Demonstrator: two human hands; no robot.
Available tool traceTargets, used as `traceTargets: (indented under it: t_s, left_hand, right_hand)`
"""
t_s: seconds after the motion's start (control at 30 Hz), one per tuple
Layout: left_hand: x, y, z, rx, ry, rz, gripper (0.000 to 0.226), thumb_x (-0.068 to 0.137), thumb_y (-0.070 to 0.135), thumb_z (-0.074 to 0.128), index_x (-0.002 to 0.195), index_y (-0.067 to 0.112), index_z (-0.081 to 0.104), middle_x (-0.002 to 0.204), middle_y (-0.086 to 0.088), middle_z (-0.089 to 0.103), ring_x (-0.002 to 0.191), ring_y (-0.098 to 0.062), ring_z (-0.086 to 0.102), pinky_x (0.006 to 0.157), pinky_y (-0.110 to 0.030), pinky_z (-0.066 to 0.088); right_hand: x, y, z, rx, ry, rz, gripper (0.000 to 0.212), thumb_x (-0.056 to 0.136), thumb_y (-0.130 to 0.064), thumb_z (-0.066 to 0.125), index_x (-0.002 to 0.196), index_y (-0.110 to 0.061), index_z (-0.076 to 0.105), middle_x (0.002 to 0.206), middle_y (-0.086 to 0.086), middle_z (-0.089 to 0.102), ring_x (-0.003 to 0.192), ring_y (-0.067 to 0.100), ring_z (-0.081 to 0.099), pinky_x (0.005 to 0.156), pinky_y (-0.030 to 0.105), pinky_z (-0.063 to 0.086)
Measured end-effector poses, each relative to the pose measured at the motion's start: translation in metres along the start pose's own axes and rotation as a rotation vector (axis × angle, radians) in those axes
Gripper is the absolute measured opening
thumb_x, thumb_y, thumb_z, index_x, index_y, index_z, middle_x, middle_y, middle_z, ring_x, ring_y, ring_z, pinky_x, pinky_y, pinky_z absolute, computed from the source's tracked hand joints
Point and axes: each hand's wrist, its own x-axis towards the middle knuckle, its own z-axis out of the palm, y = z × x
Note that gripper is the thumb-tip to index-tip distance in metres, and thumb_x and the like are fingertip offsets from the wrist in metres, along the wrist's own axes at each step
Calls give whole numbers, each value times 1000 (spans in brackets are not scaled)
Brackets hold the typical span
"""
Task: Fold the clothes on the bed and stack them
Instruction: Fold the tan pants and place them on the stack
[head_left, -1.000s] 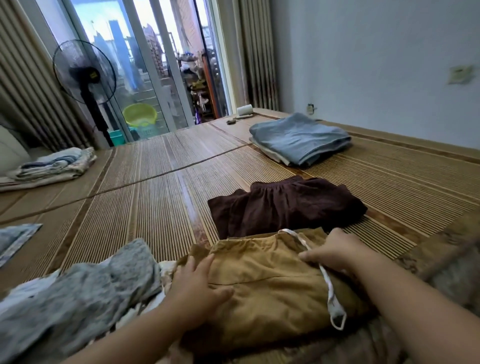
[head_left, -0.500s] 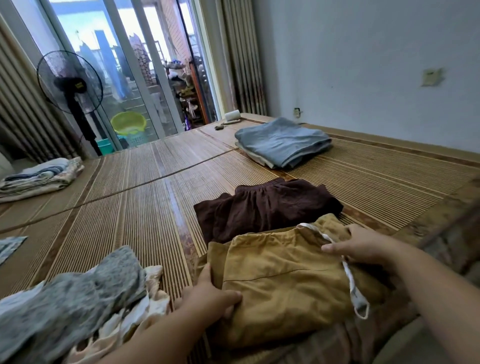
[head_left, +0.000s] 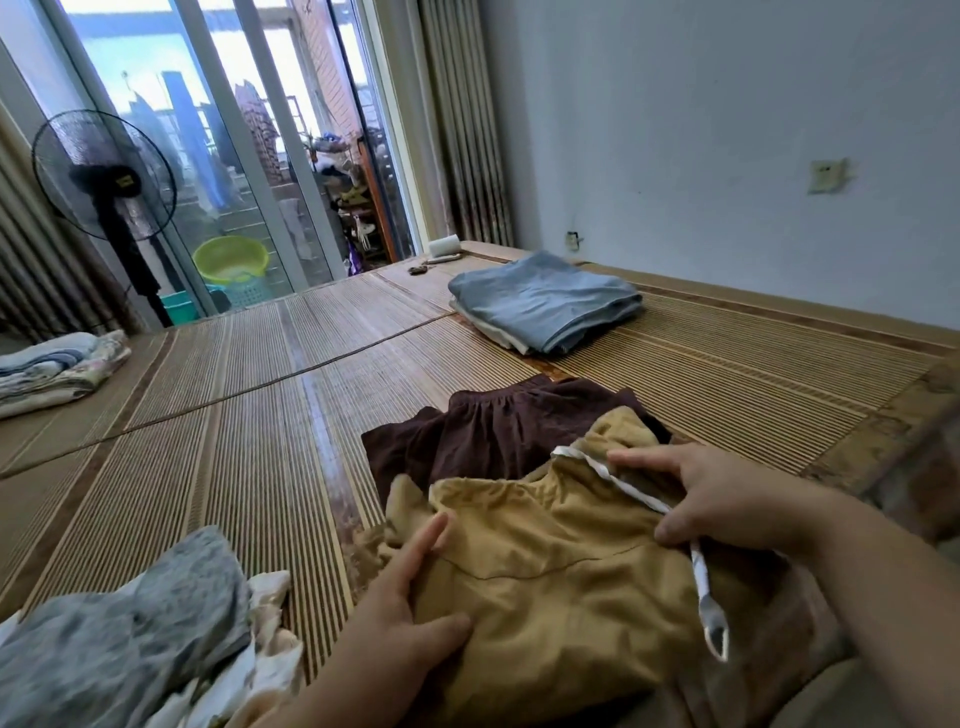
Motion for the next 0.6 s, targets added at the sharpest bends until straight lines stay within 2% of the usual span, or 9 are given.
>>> traceTargets:
  t_s: [0.1, 0.17, 0.23, 0.3, 0.37, 0.43, 0.5, 0.53, 0.6]
  left_hand:
    - [15, 25, -12, -106, 147, 141, 76, 56, 7, 72, 121, 43, 54, 120, 17, 62, 109, -3, 62, 82, -16, 52]
    - [39, 42, -27, -25, 200, 181, 79, 60, 12, 74, 123, 52, 48, 118, 28, 54, 106, -1, 61, 86, -18, 51]
    - [72, 50, -40, 98, 233, 175, 83, 72, 11, 76, 134, 53, 40, 114, 34, 43, 103, -2, 58, 89, -22, 48]
    - [110, 49, -49, 192, 254, 142, 85, 77, 8, 72, 143, 45, 33, 121, 22, 44, 103, -4, 52, 89, -22, 44]
    - [147, 34, -54, 291, 237, 20, 88, 77, 10, 72, 147, 41, 29, 135, 4, 44, 103, -11, 52, 85, -22, 44]
    - [176, 13, -54, 425, 205, -268, 90, 77, 24, 73, 149, 38, 23, 147, -8, 34, 114, -23, 48, 93, -35, 46]
    - [200, -10, -50, 546, 234, -465, 92, 74, 51, 72, 149, 39, 20, 155, -15, 12, 134, -37, 32, 110, -50, 33]
    - [210, -20, -46, 642, 244, -455, 95, 70, 66, 67, 148, 42, 19, 158, -12, 1, 141, -39, 18, 113, -55, 23]
    - [225, -34, -37, 875, 191, -329, 100, 64, 85, 51, 147, 48, 11, 160, 1, -11, 146, -33, -5, 113, -60, 7]
  right_hand:
    - [7, -24, -27, 74, 124, -74, 82, 70, -12, 77, 118, -69, 44, 144, -19, 37, 120, 3, 40, 85, 16, 36]
    - [28, -36, -42, 80, 224, -106, 83, 70, -11, 77, 123, -65, 44, 143, -19, 38, 116, 3, 40, 77, 10, 32]
    - [64, -46, -53, 49, 284, -81, 85, 71, -8, 75, 133, -55, 43, 146, -12, 38, 115, 7, 42, 70, 10, 33]
    - [102, -53, -56, -35, 309, -14, 85, 72, -7, 74, 140, -44, 40, 149, -4, 38, 121, 15, 45, 74, 17, 41]
    - [139, -51, -47, -195, 343, 53, 83, 73, -8, 74, 144, -34, 40, 149, 0, 41, 128, 20, 45, 89, 22, 43]
    - [170, -40, -28, -310, 368, 117, 72, 76, -11, 69, 141, -30, 44, 145, 5, 45, 127, 22, 48, 95, 24, 42]
    - [194, -25, -7, -355, 340, 183, 65, 81, -24, 64, 141, -35, 43, 152, 6, 33, 133, 24, 40, 106, 33, 37]
    - [203, -17, 5, -378, 296, 211, 65, 83, -37, 63, 143, -38, 38, 157, 4, 22, 139, 25, 31, 111, 42, 30]
    - [211, -2, 22, -420, 247, 244, 68, 83, -64, 52, 145, -43, 30, 160, -6, 8, 145, 24, 14, 112, 58, 19]
